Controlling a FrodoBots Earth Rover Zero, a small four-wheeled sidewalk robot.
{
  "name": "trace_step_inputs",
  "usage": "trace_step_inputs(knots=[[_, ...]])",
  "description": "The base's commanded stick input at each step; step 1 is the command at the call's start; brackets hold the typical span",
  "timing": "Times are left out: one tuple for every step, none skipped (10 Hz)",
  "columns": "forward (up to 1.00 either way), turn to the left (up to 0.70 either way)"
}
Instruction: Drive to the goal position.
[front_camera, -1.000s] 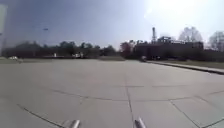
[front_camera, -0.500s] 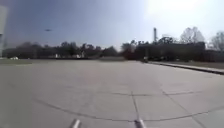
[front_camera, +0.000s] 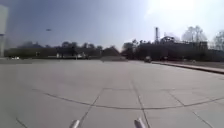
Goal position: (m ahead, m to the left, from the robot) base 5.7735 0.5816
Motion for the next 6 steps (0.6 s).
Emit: trace_step_inputs(knots=[[1.0,0.0],[1.0,0.0],[1.0,0.0],[1.0,0.0],[1.0,0.0],[1.0,0.0]])
